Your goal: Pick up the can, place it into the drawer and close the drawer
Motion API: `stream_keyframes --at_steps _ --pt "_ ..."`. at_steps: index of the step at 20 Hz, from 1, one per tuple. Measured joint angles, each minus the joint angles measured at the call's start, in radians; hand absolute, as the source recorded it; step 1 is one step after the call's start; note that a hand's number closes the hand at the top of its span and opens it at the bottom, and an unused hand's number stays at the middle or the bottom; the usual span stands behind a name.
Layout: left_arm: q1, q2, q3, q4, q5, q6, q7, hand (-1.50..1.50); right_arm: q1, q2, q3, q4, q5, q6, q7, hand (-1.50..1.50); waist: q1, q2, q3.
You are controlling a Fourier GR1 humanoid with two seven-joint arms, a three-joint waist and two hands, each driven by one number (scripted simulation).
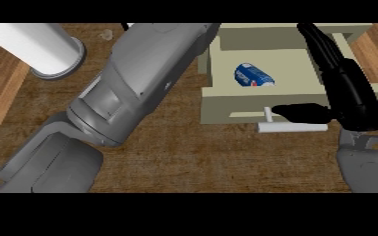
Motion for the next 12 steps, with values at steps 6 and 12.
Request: stream_keyframes --at_steps 6,12 --pt "0.008 0.013 0.018 -0.005 -0.003 -0.040 -0.001 -1.50 -0.099 0.038 0.064 0.276 0.170 -0.126 -0.065 -1.50 0.029 -0.004 -0.001" --pt "0.037 0.053 0.033 -0.021 -0.015 -0.057 0.010 -1.50 -0.217 0.091 0.061 0.557 0.260 -0.263 -0.129 -1.50 0.044 -0.009 -0.001"
